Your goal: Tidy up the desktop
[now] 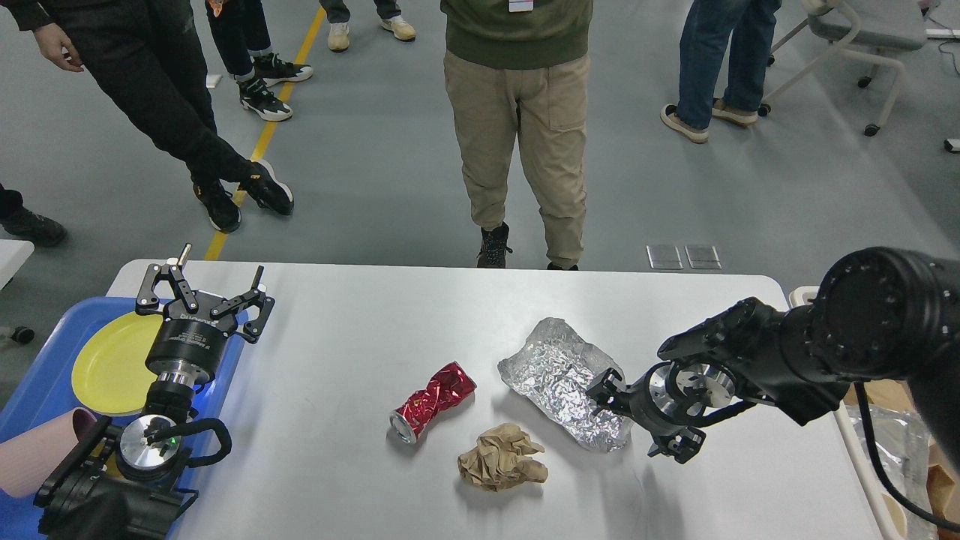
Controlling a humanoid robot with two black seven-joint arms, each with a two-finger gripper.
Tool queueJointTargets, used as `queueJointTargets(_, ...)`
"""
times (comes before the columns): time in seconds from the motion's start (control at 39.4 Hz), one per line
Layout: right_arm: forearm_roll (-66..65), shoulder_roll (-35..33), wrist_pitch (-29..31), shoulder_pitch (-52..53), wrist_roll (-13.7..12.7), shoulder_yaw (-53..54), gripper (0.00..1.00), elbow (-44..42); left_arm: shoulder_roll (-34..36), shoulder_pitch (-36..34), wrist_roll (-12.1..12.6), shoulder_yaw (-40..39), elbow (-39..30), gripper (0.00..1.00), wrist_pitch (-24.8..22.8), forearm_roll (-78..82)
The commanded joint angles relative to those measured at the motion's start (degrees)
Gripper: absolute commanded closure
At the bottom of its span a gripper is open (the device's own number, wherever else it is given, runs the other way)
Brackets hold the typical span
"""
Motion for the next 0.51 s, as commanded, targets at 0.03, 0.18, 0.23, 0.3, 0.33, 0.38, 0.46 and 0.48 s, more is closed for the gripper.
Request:
queueJointTargets(0.03,0.08,1.36,-0.07,-5.34,0.01,0.02,0.10,-6.03,-0.04,0.00,0.00,0.00,0.00,0.04,0.01,0.00)
queueJointTargets(0.18,-0.01,1.45,-0.07,-5.52,0.01,0.02,0.24,-6.04,-0.05,0.00,0.00,0.00,0.00,0.04,0.01,0.00)
queueJointTargets(0.23,-0.01,1.45,-0.07,-5.61,0.01,0.02,0.29,-6.03,-0.05,0.00,0.00,0.00,0.00,0.04,0.01,0.00)
queueJointTargets(0.3,-0.01,1.45,-0.07,-5.70,0.01,0.02,0.38,-6.03,-0.05,0.00,0.00,0.00,0.00,0.04,0.01,0.00)
queueJointTargets(0.33,0.08,1.45,-0.07,-5.78,0.01,0.02,0.46,-5.95,-0.05,0.00,0.00,0.00,0.00,0.04,0.01,0.00)
queueJointTargets(0.38,0.08,1.45,-0.15,-6.13,0.01,0.02,0.52,-5.95,-0.05,0.00,0.00,0.00,0.00,0.04,0.01,0.00)
queueJointTargets(0.46,0.08,1.45,-0.16,-6.40,0.01,0.19,0.66,-5.95,-0.05,0.00,0.00,0.00,0.00,0.04,0.01,0.00)
queueJointTargets(0.48,0.17,1.53,-0.24,-6.49,0.01,0.45,0.73,-5.95,-0.05,0.00,0.00,0.00,0.00,0.04,0.01,0.00)
